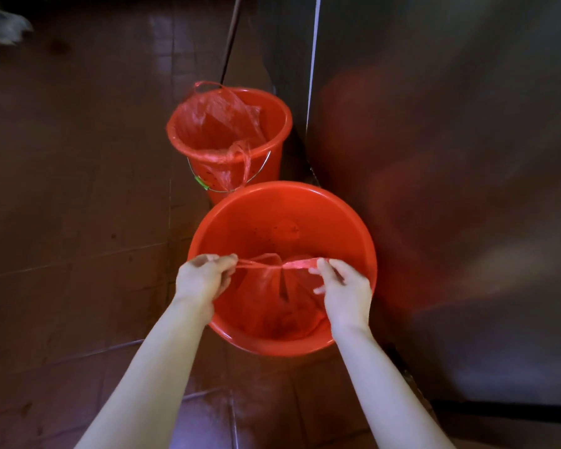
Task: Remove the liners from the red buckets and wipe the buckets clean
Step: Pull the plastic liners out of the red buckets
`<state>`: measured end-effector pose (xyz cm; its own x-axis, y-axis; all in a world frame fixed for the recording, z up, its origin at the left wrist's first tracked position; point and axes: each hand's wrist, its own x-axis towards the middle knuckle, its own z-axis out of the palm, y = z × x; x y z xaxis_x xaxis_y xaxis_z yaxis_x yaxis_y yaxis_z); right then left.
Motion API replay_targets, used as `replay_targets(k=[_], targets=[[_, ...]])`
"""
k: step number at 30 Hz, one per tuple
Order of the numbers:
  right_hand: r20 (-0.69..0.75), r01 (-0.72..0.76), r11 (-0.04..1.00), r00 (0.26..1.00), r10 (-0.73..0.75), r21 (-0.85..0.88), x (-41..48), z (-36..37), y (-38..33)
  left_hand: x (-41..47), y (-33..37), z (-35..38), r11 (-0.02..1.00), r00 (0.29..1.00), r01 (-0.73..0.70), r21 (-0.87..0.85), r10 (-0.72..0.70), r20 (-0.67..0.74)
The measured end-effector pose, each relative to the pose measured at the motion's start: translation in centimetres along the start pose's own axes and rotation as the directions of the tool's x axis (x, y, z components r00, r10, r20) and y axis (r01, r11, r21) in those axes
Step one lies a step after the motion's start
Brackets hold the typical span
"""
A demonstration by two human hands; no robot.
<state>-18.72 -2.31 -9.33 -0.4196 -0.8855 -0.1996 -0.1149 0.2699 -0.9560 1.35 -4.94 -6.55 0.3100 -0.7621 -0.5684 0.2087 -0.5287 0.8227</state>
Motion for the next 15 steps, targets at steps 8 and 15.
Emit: replay_targets(k=[8, 15], targets=[[0.36, -0.117, 0.873, 0.93, -0.071, 0.473, 1.6, 1.1, -7.4, -2.5, 4.3, -0.6, 0.923, 0.773, -0.072, -0.379, 0.292, 0.564], [0.498, 0.19, 0.939, 0.808, -0.315, 0.285, 2.5, -0.2, -11.2, -3.1, 7.9, -0.4, 0.163, 0.314, -0.948, 0.273, 0.604, 0.733]])
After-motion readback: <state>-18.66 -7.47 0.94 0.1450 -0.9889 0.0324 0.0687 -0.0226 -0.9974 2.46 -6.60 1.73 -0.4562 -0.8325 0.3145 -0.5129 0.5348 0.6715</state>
